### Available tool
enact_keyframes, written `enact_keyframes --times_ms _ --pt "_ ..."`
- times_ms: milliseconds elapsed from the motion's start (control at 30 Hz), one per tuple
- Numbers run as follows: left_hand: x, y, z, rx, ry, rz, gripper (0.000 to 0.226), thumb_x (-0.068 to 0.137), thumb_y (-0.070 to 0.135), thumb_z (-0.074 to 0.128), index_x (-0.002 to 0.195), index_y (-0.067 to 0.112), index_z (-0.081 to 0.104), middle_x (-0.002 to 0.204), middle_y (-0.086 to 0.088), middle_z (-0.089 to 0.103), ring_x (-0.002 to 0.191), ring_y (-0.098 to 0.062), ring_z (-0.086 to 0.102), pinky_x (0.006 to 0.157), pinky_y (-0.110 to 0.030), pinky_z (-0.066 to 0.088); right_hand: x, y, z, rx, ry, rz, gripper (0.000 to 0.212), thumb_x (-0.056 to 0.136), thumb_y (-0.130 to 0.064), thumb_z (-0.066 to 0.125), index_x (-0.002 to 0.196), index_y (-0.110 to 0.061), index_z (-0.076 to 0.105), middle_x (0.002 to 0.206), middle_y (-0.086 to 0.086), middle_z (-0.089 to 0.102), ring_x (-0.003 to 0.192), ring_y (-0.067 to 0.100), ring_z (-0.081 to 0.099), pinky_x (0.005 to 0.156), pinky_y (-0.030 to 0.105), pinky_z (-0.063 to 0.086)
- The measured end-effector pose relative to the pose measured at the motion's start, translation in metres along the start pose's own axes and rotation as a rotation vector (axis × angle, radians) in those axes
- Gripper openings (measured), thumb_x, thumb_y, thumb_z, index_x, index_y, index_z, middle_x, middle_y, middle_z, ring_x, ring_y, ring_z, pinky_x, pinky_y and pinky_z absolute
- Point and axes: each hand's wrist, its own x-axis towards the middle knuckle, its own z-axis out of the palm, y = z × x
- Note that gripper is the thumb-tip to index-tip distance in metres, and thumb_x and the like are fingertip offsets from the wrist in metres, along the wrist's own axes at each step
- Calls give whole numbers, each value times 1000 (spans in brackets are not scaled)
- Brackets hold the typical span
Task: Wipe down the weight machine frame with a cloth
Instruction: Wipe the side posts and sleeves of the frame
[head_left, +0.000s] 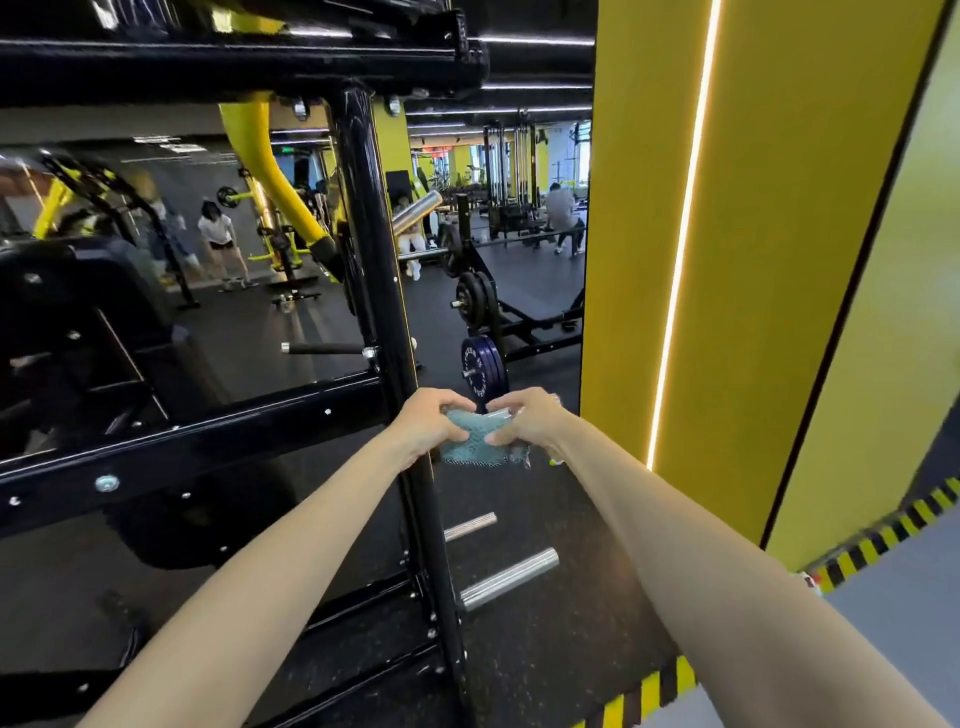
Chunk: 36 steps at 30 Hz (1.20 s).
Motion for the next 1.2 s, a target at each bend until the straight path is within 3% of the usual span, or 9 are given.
enact_keyframes --times_ms 100,233,367,433,567,667,767,967,1200 --pt "16 12 -17 251 75 107 26 73 -1 76 90 17 72 99 -3 64 89 -19 62 65 -21 48 11 -27 -3 -203 98 -54 34 74 -13 82 105 -5 73 82 3 63 61 9 57 61 22 48" --pt "32 25 -59 292 53 97 13 74 16 78 78 21 67 88 3 61 85 -16 55 71 -27 42 30 -66 -11 -370 201 -64 22 79 -37 77 73 -20 63 115 2 65 120 30 49 92 34 40" --pt "36 32 -93 -667 85 -35 11 87 17 63 98 19 60 102 -1 62 94 -17 58 89 -39 39 47 -104 -12 138 91 -227 21 88 -22 69 86 -2 65 81 8 63 66 21 60 65 26 44" --pt "36 32 -95 -1016 66 -36 17 92 24 58 108 19 59 113 -4 63 104 -19 58 96 -46 36 56 -120 -3 288 53 -254 15 90 -19 67 87 -4 65 82 10 64 70 19 59 68 30 45" --pt "44 27 -88 -1198 200 -61 24 89 6 60 113 10 58 116 -12 63 98 -23 60 92 -43 43 72 -137 10 334 -52 -250 17 93 -18 63 98 -2 63 84 14 65 70 23 63 57 30 53" --pt "58 34 -109 -1284 548 -87 28 86 -2 62 113 3 56 113 -19 62 88 -25 63 80 -38 51 81 -143 -6 298 -93 -205 31 94 -28 61 109 -1 61 85 16 67 61 23 67 48 27 53" --pt "72 57 -140 -908 1006 61 25 83 6 67 101 13 50 105 -10 60 88 -23 59 77 -34 50 98 -154 -34 290 -36 -205 34 97 -34 56 111 -3 59 85 17 66 63 23 68 51 29 55" --pt "126 141 -174 225 1351 603 26 80 -4 58 104 7 64 105 -10 51 93 -19 50 74 -26 43 140 -181 -59 322 -77 -257 29 98 -22 55 120 -3 57 91 16 64 65 20 65 55 29 58" --pt "165 102 -162 1158 1212 932 30 78 -7 58 107 -9 64 101 -21 62 98 -30 45 87 -36 41 193 -192 -69 364 -216 -297 27 97 -16 56 121 -2 57 83 9 60 66 15 60 57 28 55"
